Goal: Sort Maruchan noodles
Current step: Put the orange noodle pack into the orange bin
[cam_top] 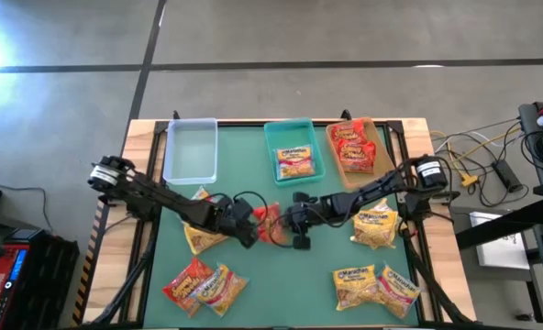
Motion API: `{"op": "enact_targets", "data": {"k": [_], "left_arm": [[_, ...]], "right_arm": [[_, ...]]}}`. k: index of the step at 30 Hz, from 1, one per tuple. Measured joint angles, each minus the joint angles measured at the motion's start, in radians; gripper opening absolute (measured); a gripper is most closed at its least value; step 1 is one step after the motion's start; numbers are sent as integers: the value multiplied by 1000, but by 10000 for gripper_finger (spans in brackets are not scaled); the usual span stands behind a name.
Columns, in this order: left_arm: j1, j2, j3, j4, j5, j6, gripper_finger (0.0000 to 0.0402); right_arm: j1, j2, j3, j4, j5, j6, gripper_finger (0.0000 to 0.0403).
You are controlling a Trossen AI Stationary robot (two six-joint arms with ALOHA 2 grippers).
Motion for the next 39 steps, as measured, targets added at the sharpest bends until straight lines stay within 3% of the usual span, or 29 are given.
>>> {"op": "enact_targets", "data": {"k": [5,9,16,22,29,35,39], "left_arm": [[8,5,0,67,-11,60,142],[10,5,20,151,-10,176,142],[9,5,80,146,45,305,142],[-42,4,113,146,205,282,142],[-130,3,115,196,219,235,142],[-144,6,100,200,195,185,142],[-137,7,95,104,124,193,142]], "right_arm": [[37,0,0,110,-122,10,63],[64,8,0,249,-135,-31,63],[68,-25,0,168,-132,-29,63],[67,-109,0,-31,3,-98,63],[59,-143,0,-79,229,-202,63],[53,-129,-8,-113,227,-117,63],[58,-127,-22,-110,127,-28,63]]}}
